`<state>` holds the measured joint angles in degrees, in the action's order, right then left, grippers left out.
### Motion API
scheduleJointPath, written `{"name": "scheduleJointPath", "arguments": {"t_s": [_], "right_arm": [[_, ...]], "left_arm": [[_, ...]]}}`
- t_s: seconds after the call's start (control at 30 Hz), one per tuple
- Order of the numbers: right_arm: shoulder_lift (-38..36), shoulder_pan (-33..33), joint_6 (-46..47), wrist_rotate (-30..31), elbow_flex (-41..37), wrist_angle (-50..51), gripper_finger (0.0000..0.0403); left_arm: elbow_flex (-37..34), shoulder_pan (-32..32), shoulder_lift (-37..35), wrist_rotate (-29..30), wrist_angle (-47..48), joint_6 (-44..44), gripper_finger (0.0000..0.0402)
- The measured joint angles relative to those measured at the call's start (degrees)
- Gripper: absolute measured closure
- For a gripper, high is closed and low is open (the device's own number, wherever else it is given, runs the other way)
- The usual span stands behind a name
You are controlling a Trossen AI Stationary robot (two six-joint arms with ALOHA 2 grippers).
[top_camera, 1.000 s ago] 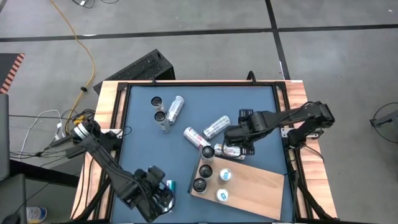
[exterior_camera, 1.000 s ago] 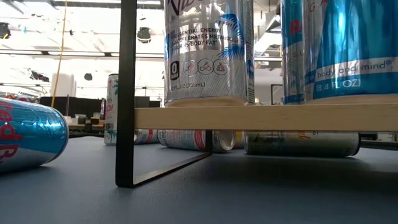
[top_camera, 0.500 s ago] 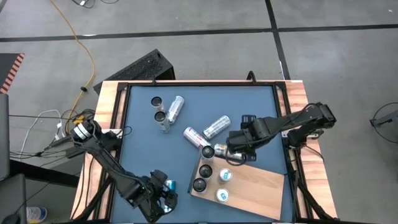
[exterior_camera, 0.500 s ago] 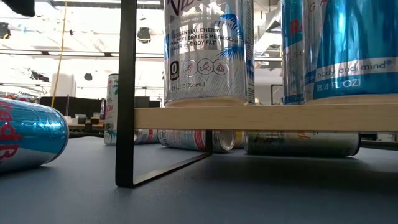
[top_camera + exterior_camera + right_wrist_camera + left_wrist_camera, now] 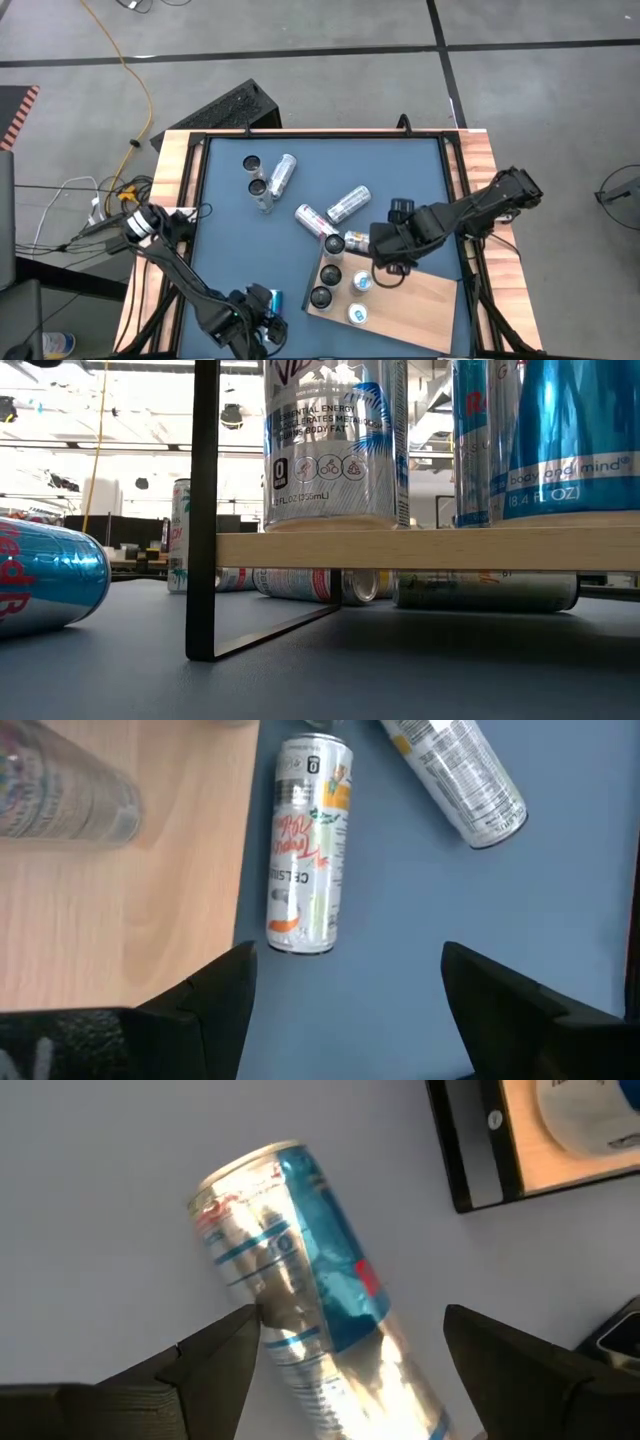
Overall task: Place canned beverage on shelf
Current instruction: Put the blue soda can on the shelf
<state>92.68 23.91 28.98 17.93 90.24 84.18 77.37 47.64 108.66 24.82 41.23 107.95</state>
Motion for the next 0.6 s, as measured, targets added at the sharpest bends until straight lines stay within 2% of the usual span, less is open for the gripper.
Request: {"name": "scheduleJointPath", "arguments": {"t_s": [0.43,0.6], "right_arm": [[0.00,1.13,1.17,0.03,0.00,-3.97,0.0106],[0.00,0.76,0.94,0.11,0.00,-4.39,0.0106]], "left_arm": [[0.08,-0.77,4.57,-1.46,-1.51,-1.80,0.0100],[0.08,-1.01,4.88,-2.10,-1.54,-3.28,0.0118]]}}
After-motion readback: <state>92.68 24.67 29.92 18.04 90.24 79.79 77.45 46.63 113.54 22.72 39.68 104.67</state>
